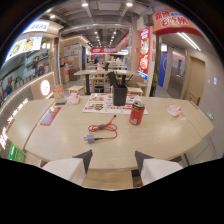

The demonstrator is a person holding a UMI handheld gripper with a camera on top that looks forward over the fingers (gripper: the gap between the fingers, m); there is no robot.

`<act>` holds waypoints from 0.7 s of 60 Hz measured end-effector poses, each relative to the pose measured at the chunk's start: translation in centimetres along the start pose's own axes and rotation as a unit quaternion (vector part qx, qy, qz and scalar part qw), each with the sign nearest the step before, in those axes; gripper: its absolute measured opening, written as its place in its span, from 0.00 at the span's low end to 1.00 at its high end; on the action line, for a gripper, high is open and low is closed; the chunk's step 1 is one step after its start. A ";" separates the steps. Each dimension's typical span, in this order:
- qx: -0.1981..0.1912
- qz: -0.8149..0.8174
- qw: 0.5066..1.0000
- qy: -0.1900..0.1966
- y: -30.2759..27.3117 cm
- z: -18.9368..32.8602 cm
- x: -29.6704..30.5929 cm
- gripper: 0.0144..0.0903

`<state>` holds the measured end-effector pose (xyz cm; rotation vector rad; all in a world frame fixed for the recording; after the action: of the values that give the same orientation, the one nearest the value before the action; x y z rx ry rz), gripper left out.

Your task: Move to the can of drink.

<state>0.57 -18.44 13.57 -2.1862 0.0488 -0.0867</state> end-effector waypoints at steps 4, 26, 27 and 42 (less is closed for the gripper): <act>-0.002 0.001 1.000 0.000 0.0 0.6 0.7 0.92; -0.004 -0.005 1.000 0.009 -2.3 9.8 10.5 0.92; -0.003 -0.005 1.000 0.006 -2.5 10.3 10.7 0.92; 0.006 -0.009 1.000 -0.018 -6.3 18.7 13.0 0.92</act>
<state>15.08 -0.44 8.48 -2.1754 0.0089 -0.0584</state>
